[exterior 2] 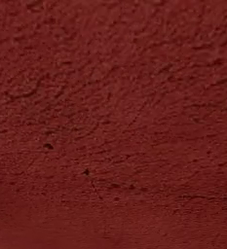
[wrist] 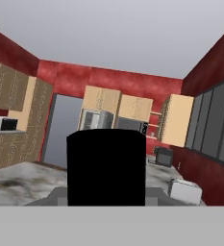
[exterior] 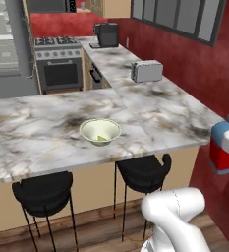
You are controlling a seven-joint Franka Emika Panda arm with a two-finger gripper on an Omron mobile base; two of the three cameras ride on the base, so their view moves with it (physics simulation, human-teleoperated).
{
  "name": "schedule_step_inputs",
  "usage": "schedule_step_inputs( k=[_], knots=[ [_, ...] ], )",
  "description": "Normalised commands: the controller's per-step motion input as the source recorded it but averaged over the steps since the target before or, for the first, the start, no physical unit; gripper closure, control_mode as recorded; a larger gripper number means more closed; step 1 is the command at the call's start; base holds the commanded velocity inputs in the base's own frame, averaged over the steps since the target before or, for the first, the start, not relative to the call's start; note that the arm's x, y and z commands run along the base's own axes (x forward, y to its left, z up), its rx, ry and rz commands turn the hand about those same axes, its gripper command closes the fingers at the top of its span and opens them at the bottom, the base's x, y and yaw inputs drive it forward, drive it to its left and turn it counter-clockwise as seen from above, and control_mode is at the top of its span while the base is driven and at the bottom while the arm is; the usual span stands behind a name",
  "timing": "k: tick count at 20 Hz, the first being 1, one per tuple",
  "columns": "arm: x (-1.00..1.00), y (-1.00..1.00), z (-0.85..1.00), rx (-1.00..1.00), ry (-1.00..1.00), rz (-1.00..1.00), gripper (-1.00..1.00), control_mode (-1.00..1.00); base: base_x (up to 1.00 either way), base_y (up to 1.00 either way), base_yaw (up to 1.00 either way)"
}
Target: There is a bowl on the dining counter. Grab a lemon wedge from the fridge and place it in the bowl. Then get the liquor bottle and glass cup from the cabinet and place them next to the bowl.
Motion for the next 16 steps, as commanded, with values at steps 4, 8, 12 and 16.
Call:
schedule_step_inputs(
  k=[4,8,12,16],
  knots=[
    [0.0,0.0,0.0,0.0,0.0,0.0,1.0,1.0,0.52,-0.64,0.19],
    [0.0,0.0,0.0,0.0,0.0,0.0,1.0,1.0,0.65,-0.48,0.2],
    [0.0,0.0,0.0,0.0,0.0,0.0,1.0,1.0,0.74,-0.27,0.18],
    [0.0,0.0,0.0,0.0,0.0,0.0,1.0,1.0,0.36,0.12,0.14]
  ],
)
